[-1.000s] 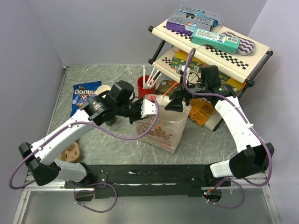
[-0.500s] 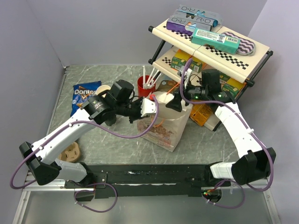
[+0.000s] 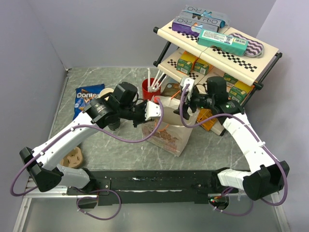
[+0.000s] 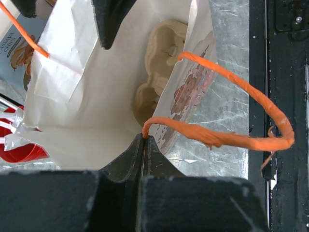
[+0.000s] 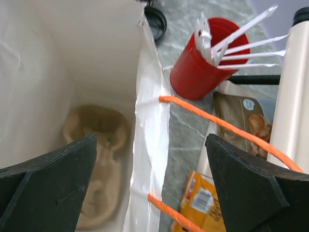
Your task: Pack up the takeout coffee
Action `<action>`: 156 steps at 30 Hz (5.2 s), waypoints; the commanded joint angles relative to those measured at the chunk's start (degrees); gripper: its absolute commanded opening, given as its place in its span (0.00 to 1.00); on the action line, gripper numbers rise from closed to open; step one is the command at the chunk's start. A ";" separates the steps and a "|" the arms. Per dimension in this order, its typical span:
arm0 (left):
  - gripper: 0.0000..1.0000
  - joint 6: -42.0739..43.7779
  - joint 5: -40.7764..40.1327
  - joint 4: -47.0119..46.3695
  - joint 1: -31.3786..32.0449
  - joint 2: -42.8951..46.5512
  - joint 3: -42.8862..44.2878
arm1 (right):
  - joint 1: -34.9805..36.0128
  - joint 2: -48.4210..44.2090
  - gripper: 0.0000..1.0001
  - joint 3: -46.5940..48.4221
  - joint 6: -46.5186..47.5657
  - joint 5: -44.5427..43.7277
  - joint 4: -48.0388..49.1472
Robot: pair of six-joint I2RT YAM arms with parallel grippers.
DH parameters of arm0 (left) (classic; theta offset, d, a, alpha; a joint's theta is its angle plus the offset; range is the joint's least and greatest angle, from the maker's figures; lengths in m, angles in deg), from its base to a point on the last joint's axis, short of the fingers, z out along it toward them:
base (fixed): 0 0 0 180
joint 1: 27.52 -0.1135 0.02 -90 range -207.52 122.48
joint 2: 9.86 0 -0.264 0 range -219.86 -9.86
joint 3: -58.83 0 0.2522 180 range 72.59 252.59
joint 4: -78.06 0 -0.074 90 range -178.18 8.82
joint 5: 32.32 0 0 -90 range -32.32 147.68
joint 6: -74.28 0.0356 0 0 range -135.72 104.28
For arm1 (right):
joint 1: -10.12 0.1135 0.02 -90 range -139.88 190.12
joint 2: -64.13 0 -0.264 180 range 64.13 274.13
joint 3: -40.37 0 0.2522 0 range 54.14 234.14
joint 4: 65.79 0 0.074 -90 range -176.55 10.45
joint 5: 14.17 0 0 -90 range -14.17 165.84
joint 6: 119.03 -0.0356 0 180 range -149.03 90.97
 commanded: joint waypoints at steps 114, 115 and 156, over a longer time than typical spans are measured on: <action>0.01 10.79 -11.28 -0.81 -4.58 11.41 -9.12 | 15.86 -9.86 1.00 -11.25 38.07 -30.54 -28.83; 0.01 10.87 -11.80 -0.81 -4.66 11.32 -9.30 | 15.51 -11.26 1.00 -11.43 38.43 -29.92 -28.48; 0.83 -14.52 0.50 4.38 -8.62 8.85 4.91 | 13.84 -16.99 1.00 -0.28 -1.55 -10.15 -14.43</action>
